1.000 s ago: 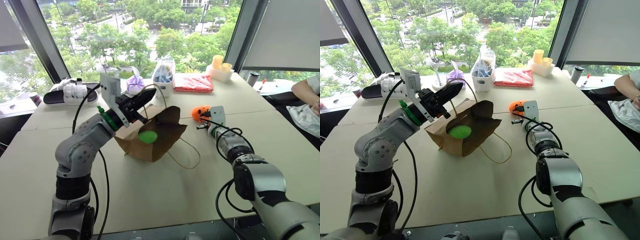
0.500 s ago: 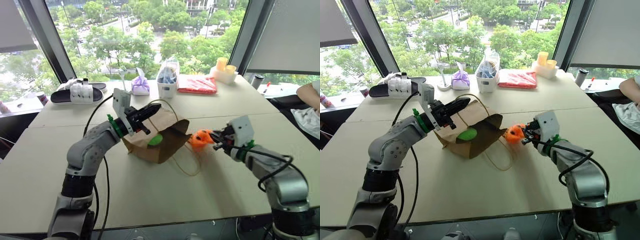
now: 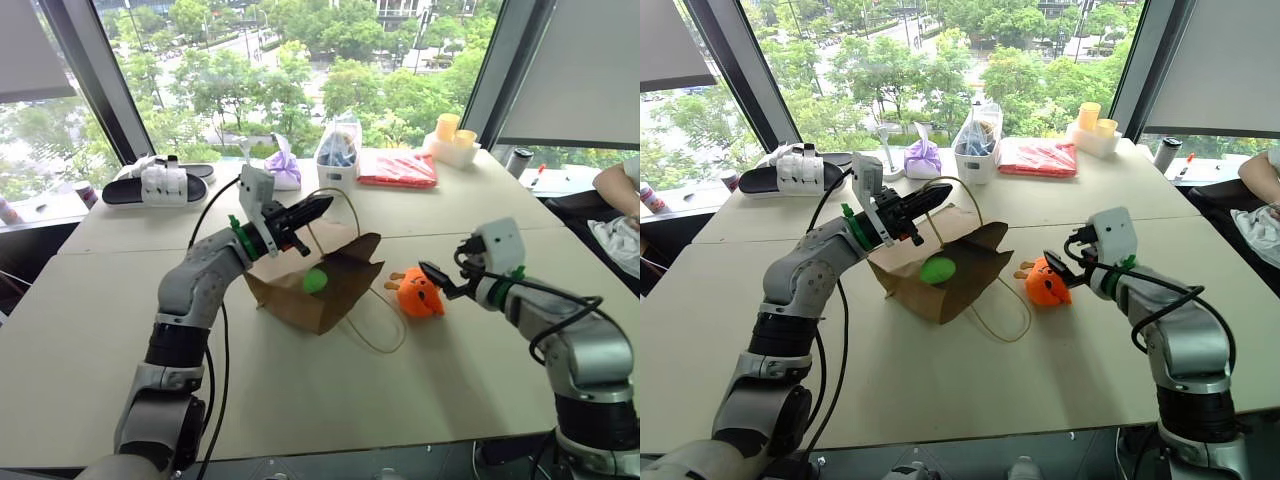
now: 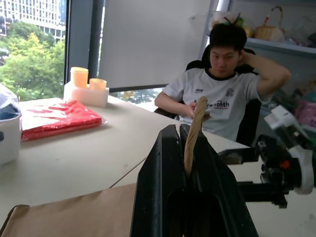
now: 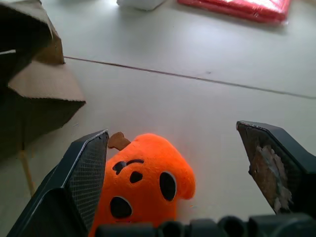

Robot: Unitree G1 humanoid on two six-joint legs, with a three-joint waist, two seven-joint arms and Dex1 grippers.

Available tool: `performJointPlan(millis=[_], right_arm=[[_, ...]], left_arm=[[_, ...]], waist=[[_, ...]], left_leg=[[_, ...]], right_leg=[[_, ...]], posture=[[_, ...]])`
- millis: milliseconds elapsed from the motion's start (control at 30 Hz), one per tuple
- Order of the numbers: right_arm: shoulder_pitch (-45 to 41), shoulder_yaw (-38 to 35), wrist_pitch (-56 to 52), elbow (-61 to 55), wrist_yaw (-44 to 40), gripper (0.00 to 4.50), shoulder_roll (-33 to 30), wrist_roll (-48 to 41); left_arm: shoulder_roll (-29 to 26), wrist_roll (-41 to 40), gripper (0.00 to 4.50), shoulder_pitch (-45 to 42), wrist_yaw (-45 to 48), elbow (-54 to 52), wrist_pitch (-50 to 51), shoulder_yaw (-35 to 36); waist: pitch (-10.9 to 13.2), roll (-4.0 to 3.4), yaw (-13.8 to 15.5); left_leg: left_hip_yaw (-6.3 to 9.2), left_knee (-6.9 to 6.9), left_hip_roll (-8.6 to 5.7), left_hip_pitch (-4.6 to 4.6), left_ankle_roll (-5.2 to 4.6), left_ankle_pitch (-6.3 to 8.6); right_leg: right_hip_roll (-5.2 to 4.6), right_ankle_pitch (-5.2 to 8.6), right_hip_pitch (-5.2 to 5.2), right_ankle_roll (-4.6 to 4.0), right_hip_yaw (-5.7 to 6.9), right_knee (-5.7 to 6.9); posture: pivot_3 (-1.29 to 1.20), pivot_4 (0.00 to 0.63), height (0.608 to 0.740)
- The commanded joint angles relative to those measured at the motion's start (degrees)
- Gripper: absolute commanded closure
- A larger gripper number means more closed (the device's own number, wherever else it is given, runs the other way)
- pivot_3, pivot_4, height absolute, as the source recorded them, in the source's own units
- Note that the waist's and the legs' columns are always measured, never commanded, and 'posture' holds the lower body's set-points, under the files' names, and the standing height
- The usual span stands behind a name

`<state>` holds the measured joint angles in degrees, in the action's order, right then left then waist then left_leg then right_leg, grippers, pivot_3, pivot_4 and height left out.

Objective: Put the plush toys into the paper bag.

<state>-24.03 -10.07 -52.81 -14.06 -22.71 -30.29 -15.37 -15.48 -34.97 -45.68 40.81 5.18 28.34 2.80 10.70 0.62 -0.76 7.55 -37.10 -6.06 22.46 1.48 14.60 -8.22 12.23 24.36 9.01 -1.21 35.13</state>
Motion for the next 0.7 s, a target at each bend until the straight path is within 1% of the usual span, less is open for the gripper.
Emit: performJointPlan(millis=[33, 67, 100, 167, 233, 333, 433, 500, 533, 567, 700], right_arm=[[-0.6, -0.2, 4.0, 4.6, 0.2, 0.59, 1.0, 0.4], [-0.7, 0.5, 5.1, 5.9, 0.2, 0.86, 1.3, 0.8], [-0.7, 1.0, 6.0, 7.0, 0.1, 1.33, 1.5, 1.1], [-0.9, 2.2, 8.1, 9.2, -0.2, 2.45, 2.0, 1.6], [-2.2, 4.8, 10.6, 15.3, 0.1, 3.44, 3.9, 3.1], [-4.1, 5.9, 12.5, 21.5, 0.4, 3.44, 6.4, 3.7], [-4.2, 6.4, 14.1, 20.8, 0.3, 3.44, 6.7, 4.4], [-4.2, 5.4, 12.4, 17.4, 0.6, 3.99, 6.9, 3.3], [-4.1, 4.8, 11.5, 15.7, 0.5, 4.36, 6.7, 2.7], [-3.7, 4.6, 10.2, 13.8, 0.2, 4.47, 6.2, 2.3], [-0.9, 4.0, 4.7, 7.1, 0.4, 4.47, 5.4, 1.2]], left_arm=[[-0.4, -1.4, 4.5, -0.2, -1.0, -4.5, 0.9, 1.8], [-0.6, -1.1, 4.5, 0.2, -1.4, -4.7, 1.0, 1.9], [-0.7, -0.9, 4.5, 0.5, -1.8, -5.0, 1.2, 1.9], [-0.9, -1.1, 4.5, 1.5, -2.4, -6.4, 1.8, 2.0], [-1.2, -1.4, 4.5, 3.3, -3.1, -8.4, 2.8, 2.1], [-1.4, -1.5, 4.5, 3.7, -3.8, -9.3, 3.5, 2.3], [-1.9, -1.7, 4.5, 3.7, -3.8, -9.9, 4.0, 2.5], [-2.2, -1.8, 4.5, 3.2, -4.0, -9.7, 4.0, 2.8], [-2.0, -1.6, 4.5, 2.9, -4.2, -9.4, 3.8, 2.7], [-1.9, -1.4, 4.5, 2.8, -4.3, -9.3, 3.7, 2.6], [-1.9, -1.2, 4.5, 3.4, -4.7, -9.7, 3.5, 2.7]], waist=[[0.0, -0.01, -0.1], [0.0, -0.01, 0.0], [0.0, -0.01, -0.1], [0.0, -0.01, -0.1], [0.0, -0.01, -0.3], [0.0, 0.0, -0.2], [0.0, 0.04, -0.2], [0.0, 0.04, -0.2], [0.0, 0.03, -0.3], [0.0, 0.03, -0.2], [0.0, 0.03, 0.0]], left_leg=[[0.01, 0.0, 0.0, 0.0, 0.0, 0.0], [0.03, 0.0, 0.01, -0.01, 0.0, 0.0], [0.04, 0.01, 0.01, -0.01, 0.02, -0.01], [0.06, 0.01, 0.01, -0.01, 0.04, -0.02], [0.06, 0.0, 0.01, -0.02, 0.04, -0.02], [0.06, -0.01, 0.02, -0.06, 0.04, -0.02], [0.08, -0.03, 0.02, -0.06, 0.04, -0.02], [0.09, -0.04, 0.02, -0.06, 0.04, -0.02], [0.09, -0.03, 0.03, -0.07, 0.04, -0.02], [0.1, -0.02, 0.04, -0.07, 0.04, -0.02], [0.13, 0.0, 0.06, -0.06, 0.04, -0.02]], right_leg=[[0.0, 0.0, 0.02, 0.0, 0.0, 0.02], [0.0, 0.0, 0.02, 0.0, 0.0, 0.03], [0.0, 0.0, 0.03, 0.0, 0.0, 0.04], [0.01, 0.0, 0.03, 0.0, -0.01, 0.03], [0.01, 0.0, 0.02, 0.0, -0.01, 0.03], [0.04, -0.01, 0.01, -0.01, -0.04, 0.07], [0.06, -0.02, -0.02, -0.02, -0.03, 0.07], [0.06, -0.02, -0.02, -0.02, -0.04, 0.07], [0.07, -0.02, -0.02, -0.03, -0.04, 0.07], [0.07, -0.02, -0.02, -0.02, -0.04, 0.07], [0.11, -0.02, -0.01, -0.03, -0.03, 0.07]], posture=[[0.0, 0.15, 0.74], [0.0, 0.15, 0.74], [0.0, 0.15, 0.74], [0.0, 0.15, 0.74], [0.0, 0.15, 0.74], [0.0, 0.15, 0.74], [0.0, 0.15, 0.74], [0.0, 0.15, 0.74], [0.0, 0.15, 0.74], [0.0, 0.15, 0.74], [0.0, 0.15, 0.74]])
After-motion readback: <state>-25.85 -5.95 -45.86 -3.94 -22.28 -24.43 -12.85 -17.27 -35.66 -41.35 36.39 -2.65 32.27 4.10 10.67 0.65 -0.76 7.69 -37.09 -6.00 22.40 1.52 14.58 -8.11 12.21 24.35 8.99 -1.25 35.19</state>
